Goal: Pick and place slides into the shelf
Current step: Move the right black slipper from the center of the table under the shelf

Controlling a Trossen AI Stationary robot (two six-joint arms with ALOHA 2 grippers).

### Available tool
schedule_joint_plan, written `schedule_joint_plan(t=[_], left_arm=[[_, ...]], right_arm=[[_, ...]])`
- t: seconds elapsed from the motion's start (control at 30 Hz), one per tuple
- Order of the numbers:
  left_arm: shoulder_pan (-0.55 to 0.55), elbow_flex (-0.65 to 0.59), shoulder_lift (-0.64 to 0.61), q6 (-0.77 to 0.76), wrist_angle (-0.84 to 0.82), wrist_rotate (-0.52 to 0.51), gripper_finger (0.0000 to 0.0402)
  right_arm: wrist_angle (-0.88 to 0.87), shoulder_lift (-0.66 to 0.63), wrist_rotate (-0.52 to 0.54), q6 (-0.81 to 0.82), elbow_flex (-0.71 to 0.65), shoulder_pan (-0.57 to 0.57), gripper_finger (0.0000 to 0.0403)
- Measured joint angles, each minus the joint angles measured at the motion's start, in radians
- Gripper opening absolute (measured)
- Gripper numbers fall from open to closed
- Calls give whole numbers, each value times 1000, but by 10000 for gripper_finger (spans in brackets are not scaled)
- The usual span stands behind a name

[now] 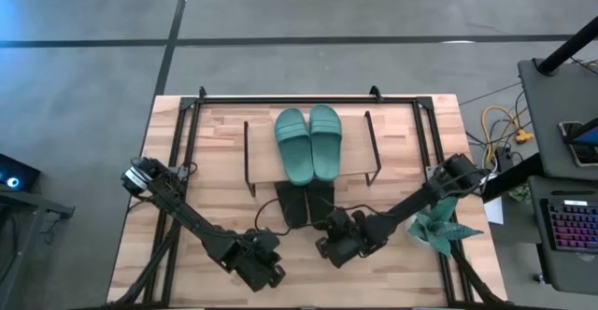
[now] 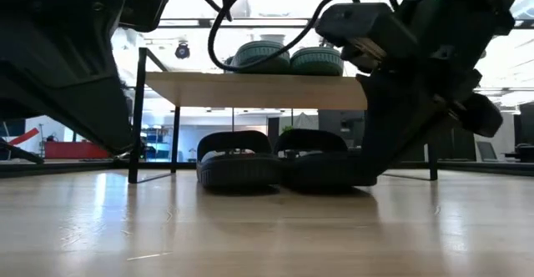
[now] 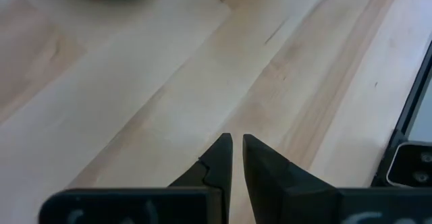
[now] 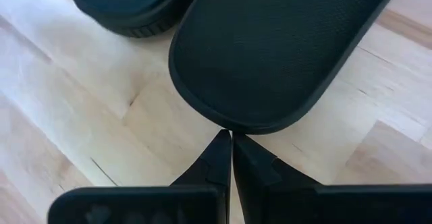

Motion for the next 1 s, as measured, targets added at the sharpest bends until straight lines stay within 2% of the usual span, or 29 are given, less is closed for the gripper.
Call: schedule_joint_plan(t=[0.3, 0.47, 0.6, 0.77, 1.0], left_arm=[[23, 0, 0, -43, -4, -75, 21], [82, 0, 0, -39, 3, -114, 22], [137, 3, 0, 78, 63, -114, 22], [205, 0, 0, 111, 43, -139, 22], [236, 0, 11, 143, 54, -133, 22]], right_arm=[[26, -43, 7, -136, 16, 24, 9], [17, -87, 36, -132, 20, 68, 9], [-22, -110, 46, -96, 20, 94, 9], [-93, -119, 46, -51, 20, 117, 9], [-137, -119, 47, -17, 17, 128, 9]])
